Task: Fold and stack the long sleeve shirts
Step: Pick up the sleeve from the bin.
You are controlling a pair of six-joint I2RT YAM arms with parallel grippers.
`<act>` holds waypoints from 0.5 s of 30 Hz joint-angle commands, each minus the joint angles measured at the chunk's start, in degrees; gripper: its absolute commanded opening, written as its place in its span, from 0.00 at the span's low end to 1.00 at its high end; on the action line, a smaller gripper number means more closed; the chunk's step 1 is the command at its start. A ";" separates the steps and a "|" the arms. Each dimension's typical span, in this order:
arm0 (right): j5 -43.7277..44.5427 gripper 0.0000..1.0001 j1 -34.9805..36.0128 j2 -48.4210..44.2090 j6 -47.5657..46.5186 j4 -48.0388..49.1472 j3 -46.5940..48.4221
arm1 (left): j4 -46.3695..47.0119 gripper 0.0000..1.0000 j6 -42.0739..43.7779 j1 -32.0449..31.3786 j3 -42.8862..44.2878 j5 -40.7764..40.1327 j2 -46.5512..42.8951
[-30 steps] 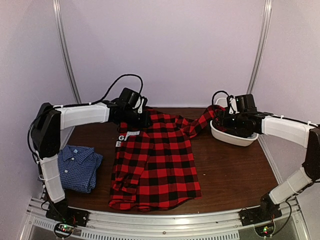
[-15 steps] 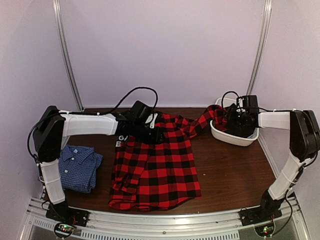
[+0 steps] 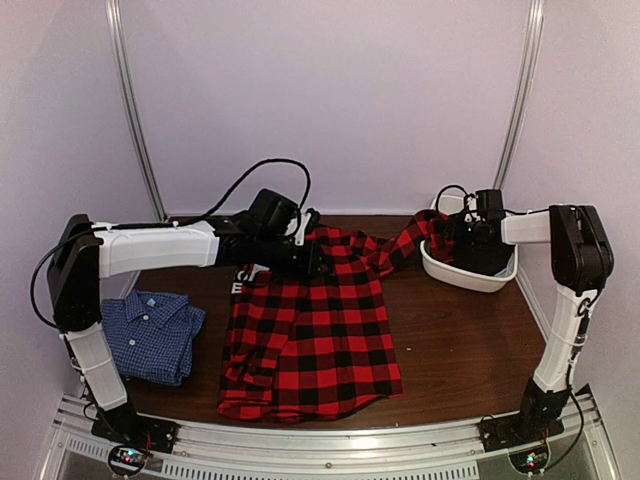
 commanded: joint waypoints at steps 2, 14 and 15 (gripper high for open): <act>-3.38 0.70 -0.31 3.05 -1.26 -0.43 3.76 | 0.55 0.32 -0.16 -0.06 -2.05 -1.71 -3.55; -7.77 0.08 -0.31 -0.36 0.22 -1.45 2.86 | 2.00 0.32 -0.37 -0.06 -2.21 -1.47 -3.71; -8.28 0.03 -0.33 -1.18 0.51 -1.37 2.49 | 2.40 0.32 -0.35 -0.02 -2.27 -1.21 -3.60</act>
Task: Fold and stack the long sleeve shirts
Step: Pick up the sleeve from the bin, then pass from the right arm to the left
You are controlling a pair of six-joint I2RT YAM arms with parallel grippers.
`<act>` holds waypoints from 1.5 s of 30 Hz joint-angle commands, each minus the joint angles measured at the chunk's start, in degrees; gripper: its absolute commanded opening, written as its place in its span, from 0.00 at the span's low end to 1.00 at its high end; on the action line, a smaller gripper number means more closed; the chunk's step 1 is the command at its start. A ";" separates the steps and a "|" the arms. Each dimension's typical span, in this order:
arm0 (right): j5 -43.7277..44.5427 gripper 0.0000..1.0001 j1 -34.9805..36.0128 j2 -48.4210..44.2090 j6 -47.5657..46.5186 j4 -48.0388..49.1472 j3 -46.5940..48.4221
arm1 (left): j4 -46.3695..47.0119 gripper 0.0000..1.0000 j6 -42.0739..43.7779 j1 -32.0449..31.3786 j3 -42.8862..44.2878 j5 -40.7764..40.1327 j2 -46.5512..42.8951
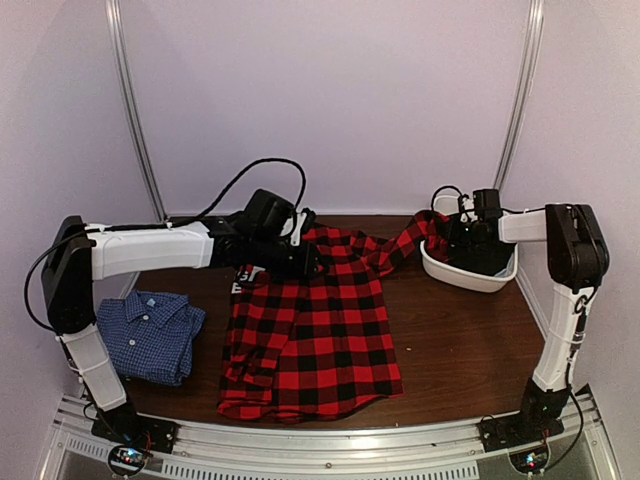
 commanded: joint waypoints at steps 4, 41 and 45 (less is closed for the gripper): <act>-4.55 0.00 -0.22 -8.45 2.06 -0.31 -1.97 | 4.69 0.32 0.39 -0.06 -0.51 1.72 -1.03; -15.35 0.00 27.60 -21.43 28.71 17.04 -12.06 | 21.84 0.63 -3.17 -0.06 -2.85 9.07 4.93; -15.22 0.00 28.55 -20.62 28.86 17.17 -12.09 | 23.52 0.62 -4.18 -0.06 -2.36 9.29 5.54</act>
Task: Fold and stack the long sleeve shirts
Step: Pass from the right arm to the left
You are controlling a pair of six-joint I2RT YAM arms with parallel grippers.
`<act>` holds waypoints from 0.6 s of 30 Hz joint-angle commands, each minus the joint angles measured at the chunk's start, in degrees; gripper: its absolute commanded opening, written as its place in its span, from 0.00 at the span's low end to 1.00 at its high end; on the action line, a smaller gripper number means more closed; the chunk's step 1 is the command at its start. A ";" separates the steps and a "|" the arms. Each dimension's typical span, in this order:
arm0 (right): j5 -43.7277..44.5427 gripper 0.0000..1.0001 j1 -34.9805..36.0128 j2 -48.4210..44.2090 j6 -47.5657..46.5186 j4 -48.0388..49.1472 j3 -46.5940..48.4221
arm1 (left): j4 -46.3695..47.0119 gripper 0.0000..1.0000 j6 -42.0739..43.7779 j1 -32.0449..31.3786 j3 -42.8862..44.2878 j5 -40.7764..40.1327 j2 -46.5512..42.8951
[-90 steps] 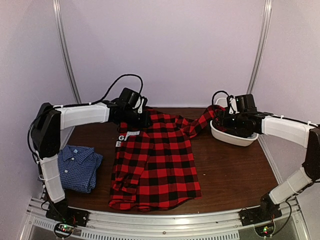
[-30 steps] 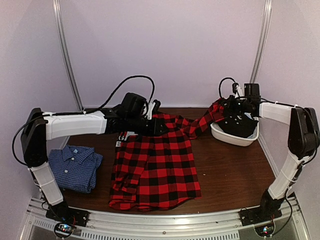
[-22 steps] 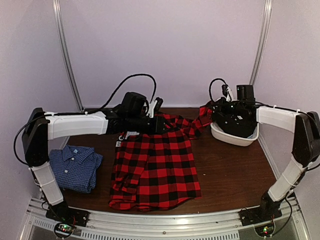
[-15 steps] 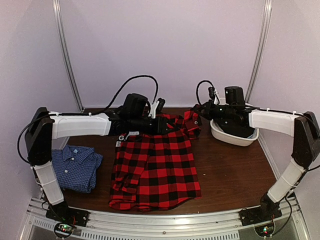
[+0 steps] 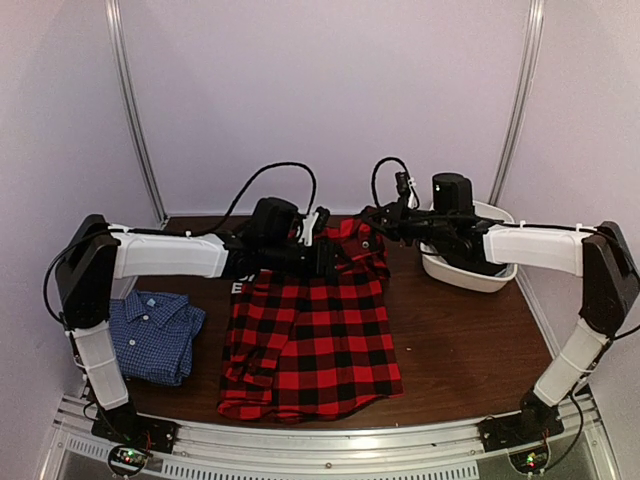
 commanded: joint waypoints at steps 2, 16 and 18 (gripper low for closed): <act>-0.32 0.00 1.48 1.24 1.37 3.02 -0.60 | 5.80 0.61 -1.83 -0.05 0.29 -0.64 1.15; 0.98 0.05 2.36 1.96 0.25 2.80 -2.11 | 5.69 0.00 -2.48 0.10 2.51 -1.95 1.08; 1.45 0.12 2.31 1.85 -0.67 1.99 -2.38 | 4.67 0.00 -2.39 0.39 2.44 -3.17 0.36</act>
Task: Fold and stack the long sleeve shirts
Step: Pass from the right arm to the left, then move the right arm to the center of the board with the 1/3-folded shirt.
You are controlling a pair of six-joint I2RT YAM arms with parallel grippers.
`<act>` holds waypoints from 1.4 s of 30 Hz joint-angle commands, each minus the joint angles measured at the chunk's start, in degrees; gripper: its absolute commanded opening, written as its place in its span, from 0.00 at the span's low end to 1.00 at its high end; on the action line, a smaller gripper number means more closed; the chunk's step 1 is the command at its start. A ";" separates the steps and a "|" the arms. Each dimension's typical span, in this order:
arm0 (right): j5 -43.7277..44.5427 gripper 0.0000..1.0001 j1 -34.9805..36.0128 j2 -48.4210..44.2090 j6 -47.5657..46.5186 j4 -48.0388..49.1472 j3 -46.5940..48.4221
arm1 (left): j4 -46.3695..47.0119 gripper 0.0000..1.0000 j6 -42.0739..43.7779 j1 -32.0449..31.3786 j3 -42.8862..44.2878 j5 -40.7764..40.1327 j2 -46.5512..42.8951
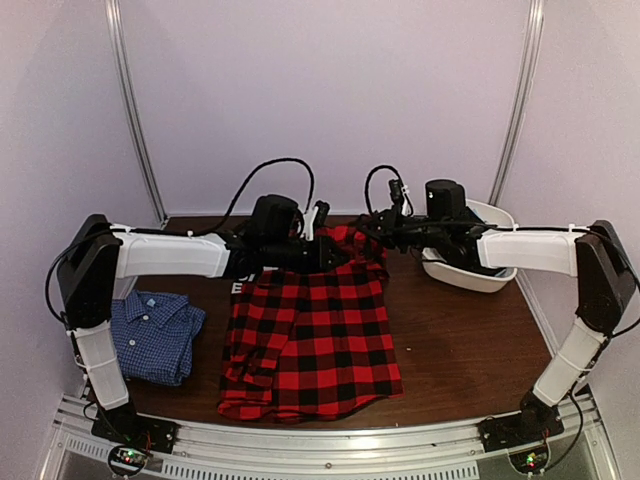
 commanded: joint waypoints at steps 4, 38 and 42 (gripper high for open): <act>3.33 0.37 0.61 -0.64 -5.29 -3.55 -1.94 | -3.16 0.00 -0.03 1.55 1.56 -6.47 -2.73; 14.25 0.35 3.94 4.42 -13.63 -11.89 -10.00 | -16.62 0.00 4.22 16.46 -3.31 -16.46 -16.32; 14.08 0.32 4.10 8.64 -12.98 -11.00 -6.16 | -16.95 0.00 4.24 16.46 -4.08 -16.10 -16.50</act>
